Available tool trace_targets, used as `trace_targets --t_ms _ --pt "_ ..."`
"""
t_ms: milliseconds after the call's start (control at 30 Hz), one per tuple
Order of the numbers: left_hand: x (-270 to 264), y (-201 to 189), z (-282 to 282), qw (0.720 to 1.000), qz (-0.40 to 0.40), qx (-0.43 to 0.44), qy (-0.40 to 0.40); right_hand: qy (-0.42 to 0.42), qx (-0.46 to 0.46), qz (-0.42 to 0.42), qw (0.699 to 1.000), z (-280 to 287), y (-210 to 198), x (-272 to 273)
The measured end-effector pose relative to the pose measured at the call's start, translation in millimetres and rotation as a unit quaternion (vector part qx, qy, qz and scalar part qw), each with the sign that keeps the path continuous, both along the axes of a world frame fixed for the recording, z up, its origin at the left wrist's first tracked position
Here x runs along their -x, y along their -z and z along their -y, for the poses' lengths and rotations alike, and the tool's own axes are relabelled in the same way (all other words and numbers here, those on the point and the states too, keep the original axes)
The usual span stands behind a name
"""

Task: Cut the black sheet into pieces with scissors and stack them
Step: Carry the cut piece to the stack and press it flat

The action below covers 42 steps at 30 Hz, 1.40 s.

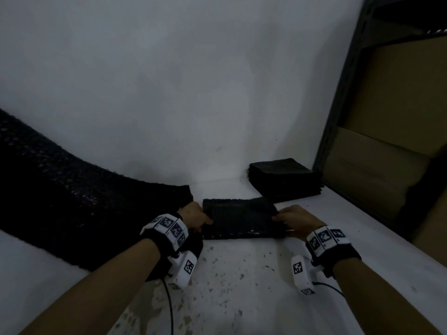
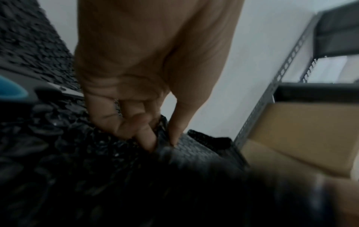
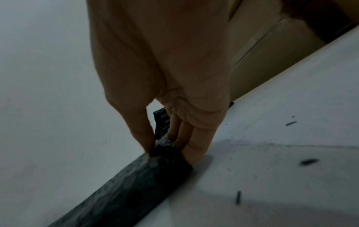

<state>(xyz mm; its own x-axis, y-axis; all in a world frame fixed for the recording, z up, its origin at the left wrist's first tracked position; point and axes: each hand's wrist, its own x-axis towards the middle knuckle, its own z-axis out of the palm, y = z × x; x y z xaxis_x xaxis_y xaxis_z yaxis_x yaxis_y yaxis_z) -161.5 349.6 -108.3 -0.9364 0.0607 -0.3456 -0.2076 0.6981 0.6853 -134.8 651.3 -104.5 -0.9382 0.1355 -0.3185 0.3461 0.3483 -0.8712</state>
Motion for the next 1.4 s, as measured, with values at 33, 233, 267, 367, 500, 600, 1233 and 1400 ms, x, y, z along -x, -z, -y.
trace_targets --t_ms 33,233,267,367,500,600,1233,1400 --pt "0.5 1.2 -1.4 1.000 -0.003 0.013 -0.002 -0.002 -0.033 0.000 0.999 -1.7 5.6 4.1" --pt "5.2 3.5 -4.0 1.000 0.003 -0.004 -0.006 -0.033 -0.170 -0.005 0.985 -4.5 19.9 17.2" --pt "5.4 4.1 -3.9 1.000 0.006 -0.026 -0.010 -0.034 -0.181 -0.006 0.983 -5.0 20.3 19.1" --pt "3.4 2.9 -1.9 0.996 0.013 -0.082 -0.026 -0.036 -0.193 0.004 0.981 -5.7 21.2 25.3" --pt "4.0 2.2 2.0 0.995 0.018 -0.093 -0.039 -0.027 -0.217 0.020 0.975 -4.4 21.4 30.0" --pt "5.7 5.6 0.3 0.997 0.018 -0.064 -0.049 -0.015 -0.224 0.030 0.974 -4.5 23.7 32.9" --pt "2.1 1.1 -8.4 0.997 -0.007 0.070 -0.019 -0.062 -0.313 0.000 0.948 9.1 12.1 32.3" --pt "-7.5 -10.4 -16.9 0.974 -0.087 0.206 0.043 -0.062 -0.329 0.007 0.942 13.9 8.3 31.3"
